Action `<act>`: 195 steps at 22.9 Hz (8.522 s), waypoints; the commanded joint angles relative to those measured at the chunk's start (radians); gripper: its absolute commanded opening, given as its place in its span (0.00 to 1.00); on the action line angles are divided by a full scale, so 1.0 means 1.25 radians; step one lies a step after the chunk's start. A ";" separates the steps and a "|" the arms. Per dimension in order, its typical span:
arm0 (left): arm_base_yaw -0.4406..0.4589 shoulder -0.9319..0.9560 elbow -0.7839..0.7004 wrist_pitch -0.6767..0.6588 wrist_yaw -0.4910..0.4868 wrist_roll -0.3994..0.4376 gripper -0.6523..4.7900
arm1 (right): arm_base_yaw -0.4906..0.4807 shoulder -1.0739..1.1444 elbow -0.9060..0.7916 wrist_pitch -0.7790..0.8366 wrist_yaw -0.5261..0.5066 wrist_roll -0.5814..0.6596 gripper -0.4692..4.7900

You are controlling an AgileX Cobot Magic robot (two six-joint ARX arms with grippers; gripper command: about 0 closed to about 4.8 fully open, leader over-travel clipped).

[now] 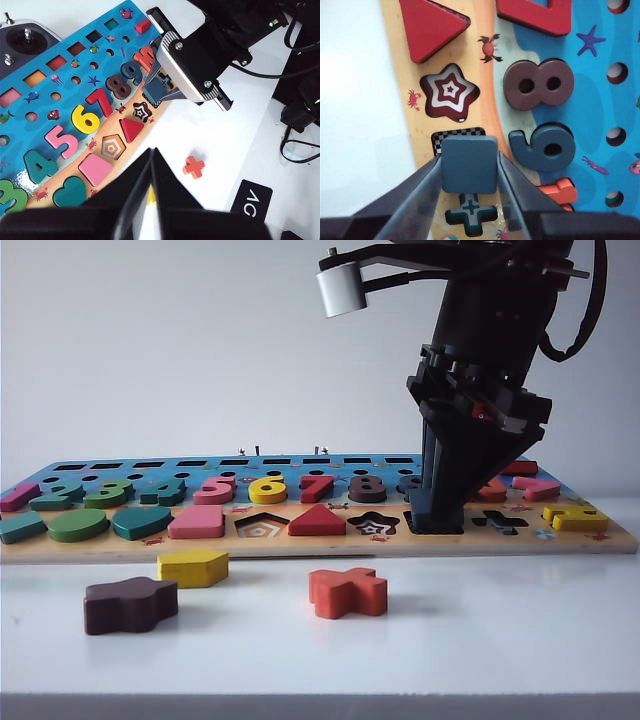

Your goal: Insert the cube into the slot.

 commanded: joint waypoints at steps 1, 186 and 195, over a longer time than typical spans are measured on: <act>0.000 0.000 0.004 0.006 0.005 0.004 0.15 | 0.002 -0.003 0.001 -0.002 -0.016 0.009 0.48; 0.224 -0.674 -0.724 0.484 -0.585 -0.060 0.15 | -0.530 -1.199 -0.849 0.525 -0.102 0.735 0.09; 0.224 -0.674 -0.724 0.484 -0.585 -0.060 0.15 | -0.530 -1.199 -0.849 0.525 -0.102 0.735 0.09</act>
